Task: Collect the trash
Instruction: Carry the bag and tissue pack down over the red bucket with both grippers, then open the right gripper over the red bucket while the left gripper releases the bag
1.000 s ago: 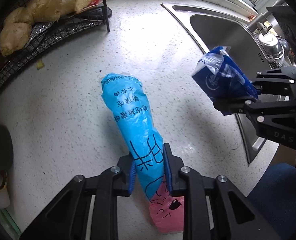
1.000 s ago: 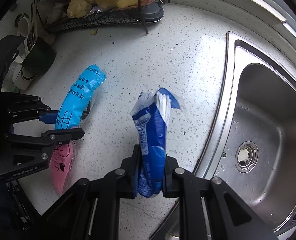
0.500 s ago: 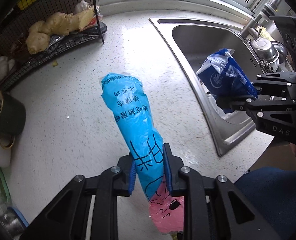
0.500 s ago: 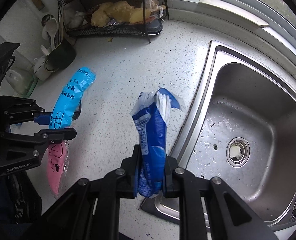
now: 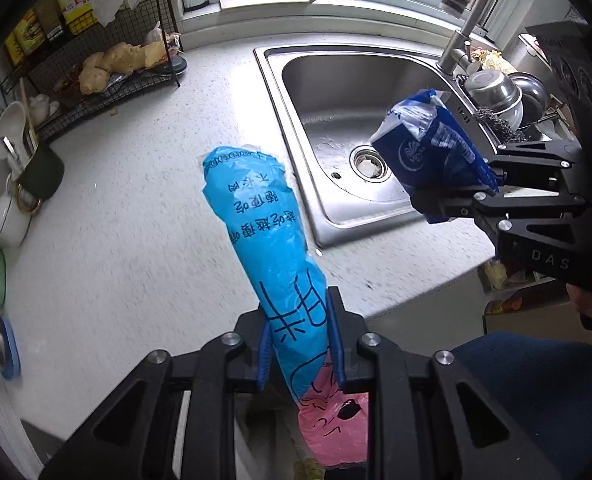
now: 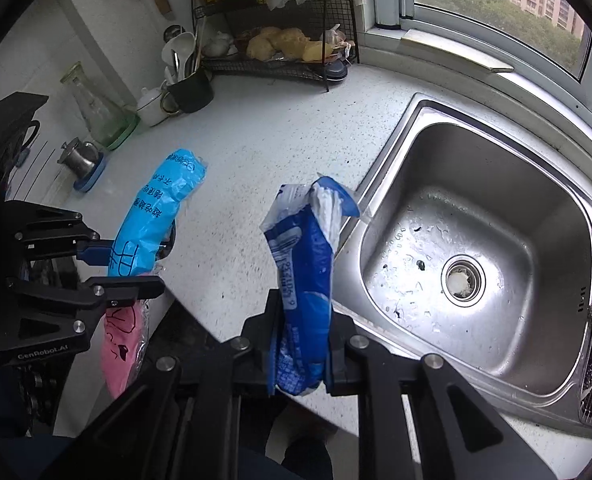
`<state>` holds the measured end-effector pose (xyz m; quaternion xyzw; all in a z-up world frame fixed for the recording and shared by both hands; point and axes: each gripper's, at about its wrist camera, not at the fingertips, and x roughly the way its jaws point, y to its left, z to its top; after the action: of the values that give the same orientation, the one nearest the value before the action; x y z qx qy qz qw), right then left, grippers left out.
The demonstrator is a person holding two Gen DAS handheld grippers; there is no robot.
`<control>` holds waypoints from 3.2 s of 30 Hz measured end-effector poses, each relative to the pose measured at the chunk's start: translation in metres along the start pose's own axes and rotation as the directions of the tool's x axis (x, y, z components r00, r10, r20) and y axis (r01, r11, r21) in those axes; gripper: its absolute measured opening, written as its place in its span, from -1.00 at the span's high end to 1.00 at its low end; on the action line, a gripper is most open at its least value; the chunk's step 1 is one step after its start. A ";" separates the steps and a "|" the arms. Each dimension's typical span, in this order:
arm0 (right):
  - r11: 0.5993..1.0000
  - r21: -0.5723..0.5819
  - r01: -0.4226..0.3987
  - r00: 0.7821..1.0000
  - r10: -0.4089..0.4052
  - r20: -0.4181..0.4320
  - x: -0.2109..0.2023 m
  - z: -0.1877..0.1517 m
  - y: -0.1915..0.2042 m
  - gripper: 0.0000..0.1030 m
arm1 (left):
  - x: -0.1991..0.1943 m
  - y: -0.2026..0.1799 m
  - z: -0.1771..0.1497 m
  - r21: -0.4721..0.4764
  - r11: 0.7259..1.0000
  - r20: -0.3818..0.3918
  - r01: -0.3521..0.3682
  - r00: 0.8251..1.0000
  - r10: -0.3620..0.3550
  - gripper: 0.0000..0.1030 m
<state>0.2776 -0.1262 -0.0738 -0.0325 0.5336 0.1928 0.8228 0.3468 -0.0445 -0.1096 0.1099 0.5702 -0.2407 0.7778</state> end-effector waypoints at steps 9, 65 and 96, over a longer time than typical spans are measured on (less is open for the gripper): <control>0.997 -0.063 -0.041 0.999 0.042 0.010 -0.036 -0.066 0.008 0.71 | -0.027 -0.060 -0.067 -0.067 0.997 0.006 -0.035 0.999 0.035 0.59; 0.997 0.048 -0.058 0.925 0.072 -0.372 0.392 -0.242 -0.015 0.71 | 0.437 -0.034 -0.252 -0.303 0.949 -0.329 0.084 0.926 -0.187 0.59; 0.999 -0.006 -0.052 0.938 0.047 -0.344 0.400 -0.257 -0.023 -0.26 | 0.447 -0.018 -0.271 -0.331 0.943 -0.320 -0.012 0.942 -0.101 -0.69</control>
<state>0.2052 -0.1010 -0.5434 -0.0583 0.6684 0.2085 0.7116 0.2162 -0.0506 -0.6166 0.0047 0.7275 -0.1380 0.6720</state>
